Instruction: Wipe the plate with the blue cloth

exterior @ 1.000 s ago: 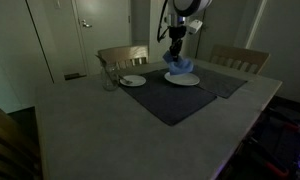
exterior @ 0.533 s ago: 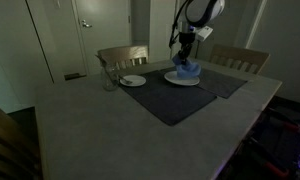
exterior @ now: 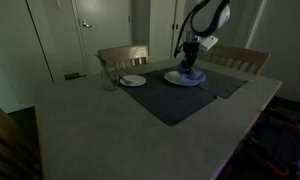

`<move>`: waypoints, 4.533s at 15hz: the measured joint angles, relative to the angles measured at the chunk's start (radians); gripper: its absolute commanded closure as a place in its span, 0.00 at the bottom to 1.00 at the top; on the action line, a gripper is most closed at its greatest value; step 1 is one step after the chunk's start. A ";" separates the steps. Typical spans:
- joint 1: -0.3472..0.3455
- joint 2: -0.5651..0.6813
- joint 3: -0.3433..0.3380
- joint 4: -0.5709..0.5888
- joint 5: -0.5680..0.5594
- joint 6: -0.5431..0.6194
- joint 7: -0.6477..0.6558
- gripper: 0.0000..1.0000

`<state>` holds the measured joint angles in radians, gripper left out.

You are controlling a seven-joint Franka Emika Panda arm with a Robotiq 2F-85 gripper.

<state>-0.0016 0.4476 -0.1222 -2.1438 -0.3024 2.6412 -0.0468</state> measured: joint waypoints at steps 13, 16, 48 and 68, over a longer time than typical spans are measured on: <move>0.111 0.008 -0.072 -0.060 0.037 0.158 0.333 0.87; 0.112 0.008 -0.072 -0.060 0.038 0.158 0.333 0.87; 0.167 0.203 -0.182 0.105 0.003 0.284 0.219 0.97; -0.103 0.202 0.116 0.281 0.305 -0.146 -0.020 0.97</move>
<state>-0.1050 0.6500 -0.0063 -1.8632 0.0026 2.4954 -0.0666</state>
